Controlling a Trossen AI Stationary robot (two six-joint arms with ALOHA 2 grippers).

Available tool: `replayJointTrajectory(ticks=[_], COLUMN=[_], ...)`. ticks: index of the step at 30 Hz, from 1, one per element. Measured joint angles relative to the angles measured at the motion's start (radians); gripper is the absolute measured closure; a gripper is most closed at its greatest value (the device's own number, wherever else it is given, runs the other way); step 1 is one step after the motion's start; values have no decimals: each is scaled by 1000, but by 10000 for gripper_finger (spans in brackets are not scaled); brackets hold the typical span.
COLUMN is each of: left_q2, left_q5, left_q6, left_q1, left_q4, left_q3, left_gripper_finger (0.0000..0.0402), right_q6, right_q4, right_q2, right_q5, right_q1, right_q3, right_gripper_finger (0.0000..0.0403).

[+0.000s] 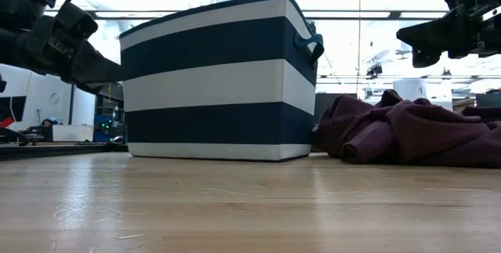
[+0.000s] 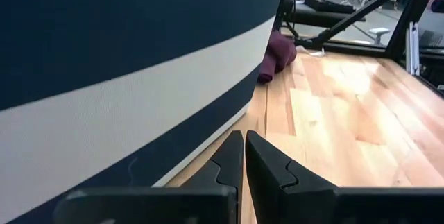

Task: Pick & place medical supplies in basket/bin
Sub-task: Return to Home Position

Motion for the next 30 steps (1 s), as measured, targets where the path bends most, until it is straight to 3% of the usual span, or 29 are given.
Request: replayJointTrajectory(ticks=[30], left_q2=[70], left_q5=[-1], left_q6=[0], left_q1=[0], left_q4=[-1], left_q3=[-1], left_gripper_finger=[402], right_q6=[0], right_q4=[0], right_q2=[0], right_q5=[0], right_q1=[0], right_q3=[0], right_gripper_finger=[394])
